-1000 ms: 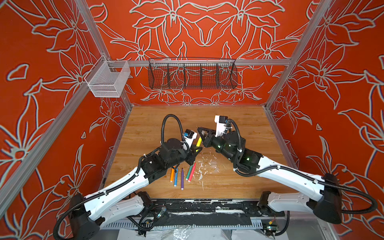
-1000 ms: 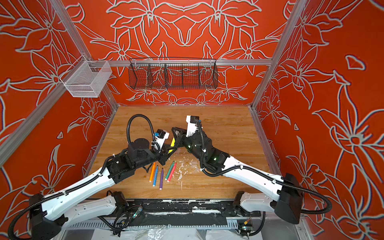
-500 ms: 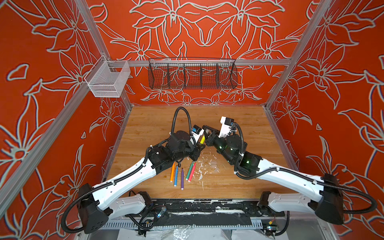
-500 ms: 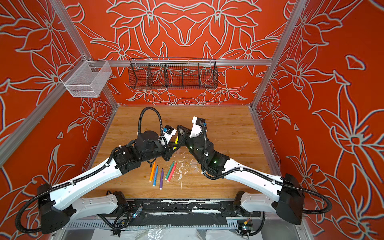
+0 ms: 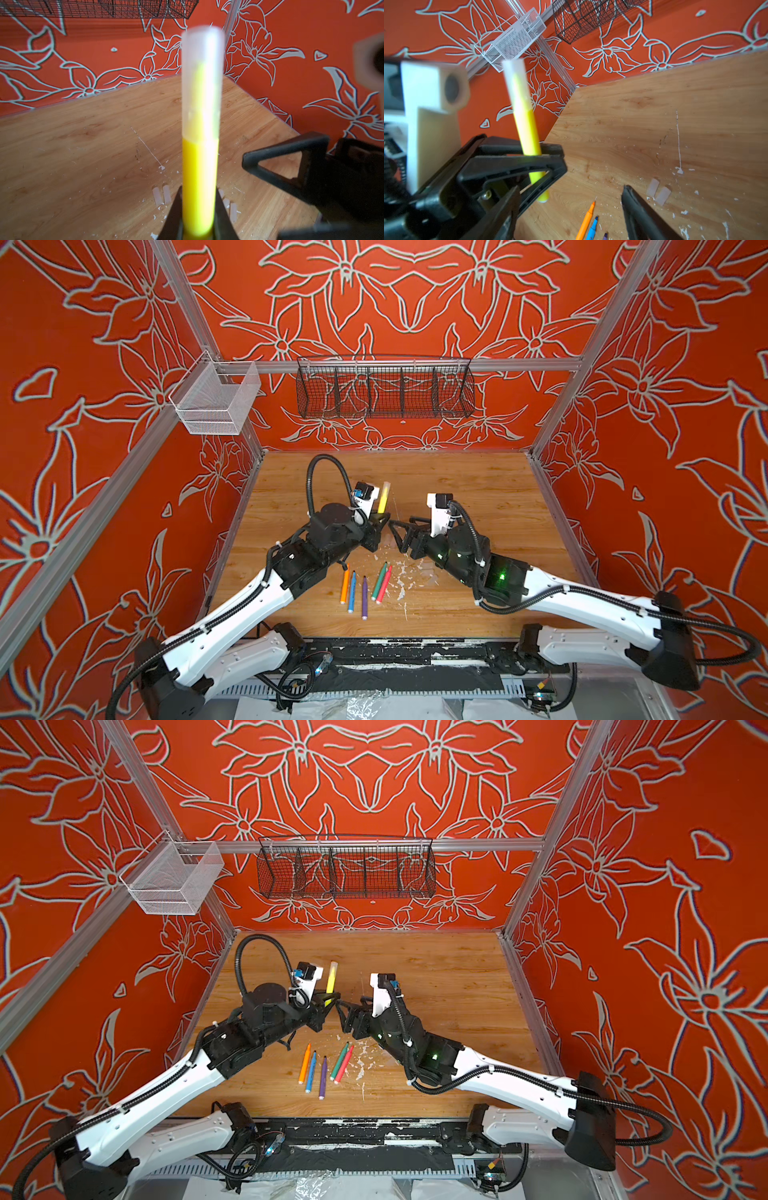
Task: Insert the pens into the pen caps
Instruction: 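Open the right gripper and draw it back from the capped highlighter, then lower the capped yellow highlighter to the table and release with the left gripper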
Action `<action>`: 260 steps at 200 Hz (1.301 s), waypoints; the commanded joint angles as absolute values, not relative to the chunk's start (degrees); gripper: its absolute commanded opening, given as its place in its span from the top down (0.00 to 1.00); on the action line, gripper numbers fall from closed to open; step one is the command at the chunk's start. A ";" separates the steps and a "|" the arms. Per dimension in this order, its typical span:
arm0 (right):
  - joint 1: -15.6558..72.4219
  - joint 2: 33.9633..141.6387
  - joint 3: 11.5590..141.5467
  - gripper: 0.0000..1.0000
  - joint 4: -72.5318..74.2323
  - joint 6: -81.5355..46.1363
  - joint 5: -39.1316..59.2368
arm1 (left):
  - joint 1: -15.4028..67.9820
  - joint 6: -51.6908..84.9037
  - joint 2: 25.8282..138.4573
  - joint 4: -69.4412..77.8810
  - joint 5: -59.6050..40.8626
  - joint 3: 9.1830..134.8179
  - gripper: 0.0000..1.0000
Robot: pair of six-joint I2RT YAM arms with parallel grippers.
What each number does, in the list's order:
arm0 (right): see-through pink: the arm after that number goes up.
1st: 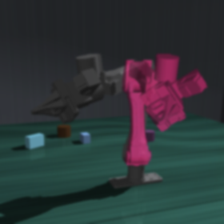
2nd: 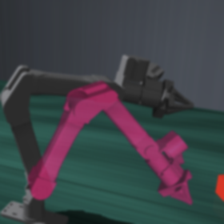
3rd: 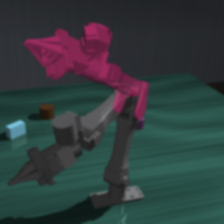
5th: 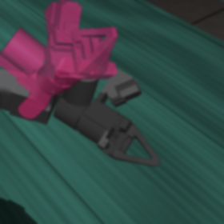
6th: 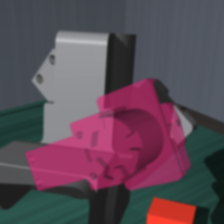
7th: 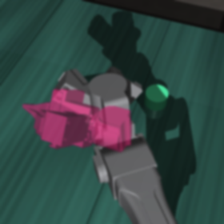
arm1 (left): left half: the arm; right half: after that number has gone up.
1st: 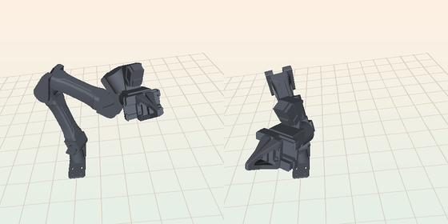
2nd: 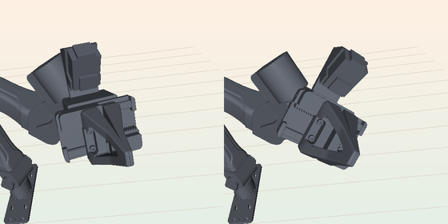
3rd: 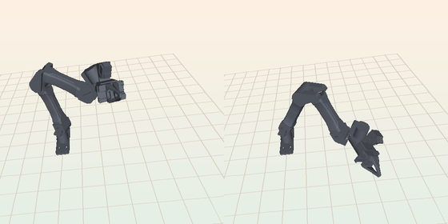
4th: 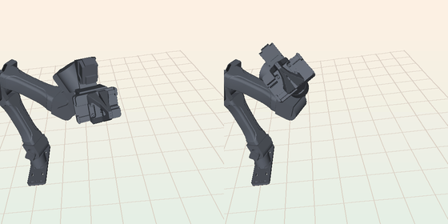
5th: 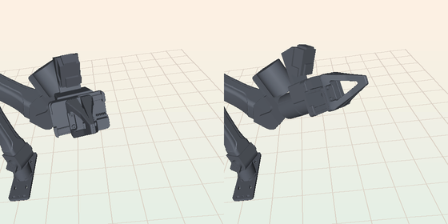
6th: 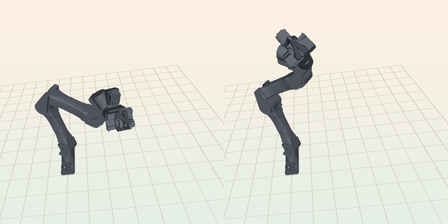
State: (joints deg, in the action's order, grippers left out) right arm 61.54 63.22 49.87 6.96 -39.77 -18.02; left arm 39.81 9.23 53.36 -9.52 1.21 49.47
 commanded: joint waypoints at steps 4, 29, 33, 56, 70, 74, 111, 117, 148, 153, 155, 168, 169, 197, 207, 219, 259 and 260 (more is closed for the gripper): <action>59.95 57.55 52.07 0.02 -3.09 -38.28 -23.61 | 39.99 15.28 50.10 -15.12 7.96 43.78 1.00; 59.59 51.12 48.38 0.02 1.00 -39.69 -24.31 | 36.33 22.18 50.98 -25.95 15.61 44.27 1.00; 59.59 50.24 47.49 0.02 2.31 -40.20 -23.99 | 35.28 22.90 51.41 -27.00 15.11 44.38 1.00; 59.59 45.97 44.14 0.02 6.62 -41.69 -21.74 | 28.40 25.30 53.61 -28.90 12.97 43.58 1.00; 59.59 44.44 43.14 0.02 7.58 -41.38 -21.68 | 24.07 26.73 55.32 -28.68 11.45 42.86 1.00; 59.59 43.99 42.76 0.02 7.89 -41.14 -21.90 | 23.03 27.07 55.92 -28.40 10.59 42.66 1.00; 59.59 41.67 39.73 0.02 11.03 -41.11 -23.15 | 13.25 28.35 63.66 -25.10 1.74 40.93 1.00; 59.59 41.66 39.88 0.02 10.64 -41.64 -23.16 | 12.95 28.39 64.61 -24.81 1.96 40.72 1.00; 59.59 43.84 42.54 0.02 5.85 -45.32 -23.52 | 12.49 29.25 70.59 -24.07 1.11 40.90 1.00; 59.59 44.24 42.91 0.02 5.49 -45.81 -23.24 | 12.41 29.43 71.69 -24.23 0.97 41.13 1.00; 59.59 44.46 42.96 0.02 5.39 -45.93 -23.15 | 12.40 29.55 72.13 -24.30 0.97 41.20 1.00; 59.55 45.39 42.85 0.02 6.02 -45.88 -22.66 | 12.05 30.50 74.65 -24.36 0.73 41.73 1.00; 59.57 45.46 42.74 0.02 6.17 -45.79 -22.67 | 12.00 30.54 74.86 -24.35 0.67 41.78 1.00; 59.59 44.75 38.68 0.02 8.62 -43.43 -31.05 | 10.96 33.78 80.04 -23.65 -0.35 42.47 1.00; 59.52 44.21 37.41 0.03 8.62 -42.42 -34.70 | 10.49 34.50 82.68 -23.49 -1.47 43.13 1.00; 59.59 43.73 36.85 0.03 7.44 -40.09 -37.07 | 10.03 34.80 86.23 -23.72 -2.77 44.36 1.00; 59.50 44.88 40.98 0.03 -5.59 -40.16 -39.41 | 9.50 34.72 94.51 -28.29 -3.16 49.64 1.00; 59.50 44.98 41.06 0.03 -5.96 -40.25 -39.39 | 9.45 34.72 94.58 -28.56 -3.16 49.78 1.00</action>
